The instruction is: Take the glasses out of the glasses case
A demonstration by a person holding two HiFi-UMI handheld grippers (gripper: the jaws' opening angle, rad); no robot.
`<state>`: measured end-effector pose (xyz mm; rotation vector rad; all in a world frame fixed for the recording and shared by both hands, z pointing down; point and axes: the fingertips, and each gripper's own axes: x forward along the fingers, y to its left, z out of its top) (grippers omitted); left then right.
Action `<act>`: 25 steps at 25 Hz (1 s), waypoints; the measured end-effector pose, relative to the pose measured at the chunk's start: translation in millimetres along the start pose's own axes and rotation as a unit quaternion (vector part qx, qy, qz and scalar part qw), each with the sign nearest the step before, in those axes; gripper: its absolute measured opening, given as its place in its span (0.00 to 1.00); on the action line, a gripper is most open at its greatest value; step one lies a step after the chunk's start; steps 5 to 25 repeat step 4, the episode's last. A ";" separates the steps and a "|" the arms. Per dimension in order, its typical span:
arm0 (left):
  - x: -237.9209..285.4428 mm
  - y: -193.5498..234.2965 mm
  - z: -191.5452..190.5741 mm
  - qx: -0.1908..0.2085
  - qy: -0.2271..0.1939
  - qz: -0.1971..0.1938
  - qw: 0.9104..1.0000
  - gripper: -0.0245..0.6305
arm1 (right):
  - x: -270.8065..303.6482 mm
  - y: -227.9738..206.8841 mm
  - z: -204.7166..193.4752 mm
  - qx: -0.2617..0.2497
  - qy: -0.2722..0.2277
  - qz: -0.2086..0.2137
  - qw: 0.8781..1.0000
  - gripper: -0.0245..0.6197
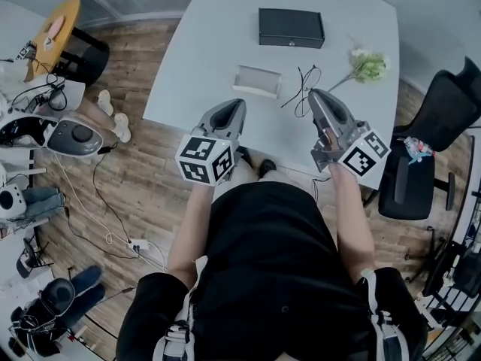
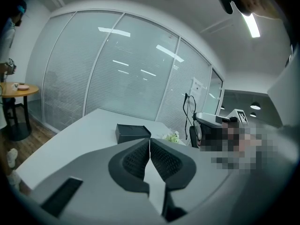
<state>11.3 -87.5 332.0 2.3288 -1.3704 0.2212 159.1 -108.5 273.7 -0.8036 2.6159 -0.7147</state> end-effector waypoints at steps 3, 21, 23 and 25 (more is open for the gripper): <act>-1.5 -2.7 0.0 -0.001 0.002 0.001 1.000 0.07 | -3.0 1.2 3.2 -0.001 -0.001 0.000 1.000 0.07; -1.9 -3.6 0.2 -0.001 0.002 0.001 1.000 0.07 | -3.9 1.6 4.4 -0.001 -0.001 0.001 1.000 0.07; -1.9 -3.6 0.2 -0.001 0.002 0.001 1.000 0.07 | -3.9 1.6 4.4 -0.001 -0.001 0.001 1.000 0.07; -1.9 -3.6 0.2 -0.001 0.002 0.001 1.000 0.07 | -3.9 1.6 4.4 -0.001 -0.001 0.001 1.000 0.07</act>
